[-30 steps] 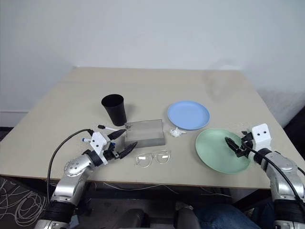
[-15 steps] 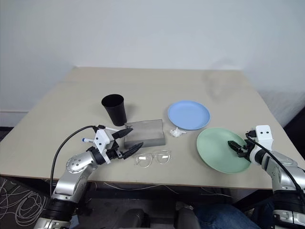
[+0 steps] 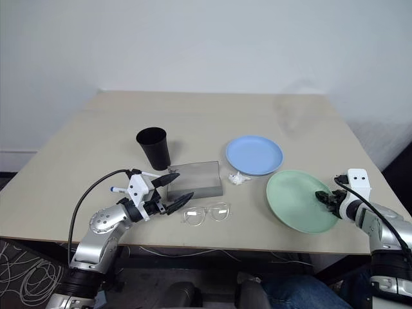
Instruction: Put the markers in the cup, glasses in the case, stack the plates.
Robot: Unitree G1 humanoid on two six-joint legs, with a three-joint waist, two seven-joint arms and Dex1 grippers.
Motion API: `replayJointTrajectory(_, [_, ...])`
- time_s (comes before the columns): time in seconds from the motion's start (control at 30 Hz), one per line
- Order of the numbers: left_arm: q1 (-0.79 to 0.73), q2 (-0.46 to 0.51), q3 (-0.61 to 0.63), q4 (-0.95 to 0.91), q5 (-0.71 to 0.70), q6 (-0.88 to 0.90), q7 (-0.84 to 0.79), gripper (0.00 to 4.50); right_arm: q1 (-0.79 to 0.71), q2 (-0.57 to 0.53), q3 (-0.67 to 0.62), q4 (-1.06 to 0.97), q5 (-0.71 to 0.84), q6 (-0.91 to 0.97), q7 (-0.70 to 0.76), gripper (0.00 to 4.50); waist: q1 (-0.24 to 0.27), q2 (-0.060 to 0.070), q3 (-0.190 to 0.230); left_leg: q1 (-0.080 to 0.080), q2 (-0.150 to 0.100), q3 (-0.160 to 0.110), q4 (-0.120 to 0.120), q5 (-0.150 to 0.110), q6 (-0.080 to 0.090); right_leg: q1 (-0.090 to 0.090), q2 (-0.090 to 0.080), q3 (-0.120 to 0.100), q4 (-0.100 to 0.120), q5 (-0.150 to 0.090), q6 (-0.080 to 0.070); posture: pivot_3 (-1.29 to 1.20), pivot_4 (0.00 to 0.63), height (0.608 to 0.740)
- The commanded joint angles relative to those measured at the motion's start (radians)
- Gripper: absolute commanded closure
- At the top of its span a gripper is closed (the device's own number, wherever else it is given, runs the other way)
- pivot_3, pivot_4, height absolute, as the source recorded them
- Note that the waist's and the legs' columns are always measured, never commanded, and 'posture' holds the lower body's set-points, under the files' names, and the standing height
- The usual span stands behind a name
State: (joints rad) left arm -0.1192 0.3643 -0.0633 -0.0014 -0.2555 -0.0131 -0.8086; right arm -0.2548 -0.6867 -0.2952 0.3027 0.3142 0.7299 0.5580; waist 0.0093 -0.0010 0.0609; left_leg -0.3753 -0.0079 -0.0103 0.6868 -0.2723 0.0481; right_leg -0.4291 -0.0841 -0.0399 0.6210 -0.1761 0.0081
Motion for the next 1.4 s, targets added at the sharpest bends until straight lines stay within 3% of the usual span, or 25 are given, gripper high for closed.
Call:
replayJointTrajectory(0.03, [-0.009,-0.003,0.0,-0.036,-0.01,-0.012,0.003,0.58,-0.023,-0.028,-0.024,-0.012,0.001,0.0,-0.006,3.88,0.0,0.0,0.0,0.0,0.0,0.0,0.0,0.0,0.0,0.0,0.0,0.0,0.0,0.0,0.0,0.0,0.0,0.721])
replayJointTrajectory(0.1, [-0.007,-0.004,-0.001,-0.036,-0.008,-0.013,0.004,0.58,-0.025,-0.03,-0.022,-0.01,-0.002,-0.001,-0.006,4.48,-0.001,-0.001,0.0,0.0,0.0,0.0,0.0,0.0,0.0,0.001,0.0,0.0,0.0,0.0,0.0,0.0,0.0,0.721])
replayJointTrajectory(0.77, [0.0,-0.004,0.002,-0.034,-0.001,-0.022,0.017,0.58,-0.088,-0.035,-0.019,0.111,-0.012,-0.078,0.007,4.48,0.0,-0.002,0.0,0.001,0.0,0.0,0.005,-0.001,0.002,0.002,-0.001,0.002,0.0,0.001,0.001,0.0,0.0,0.721])
replayJointTrajectory(1.4, [-0.005,0.001,0.003,-0.019,0.002,-0.028,0.012,0.58,-0.222,-0.108,-0.067,0.502,-0.026,-0.275,-0.03,4.48,0.0,-0.001,0.0,-0.001,-0.001,0.0,0.005,-0.002,0.004,0.002,-0.001,0.002,-0.002,0.001,0.002,0.0,0.0,0.721])
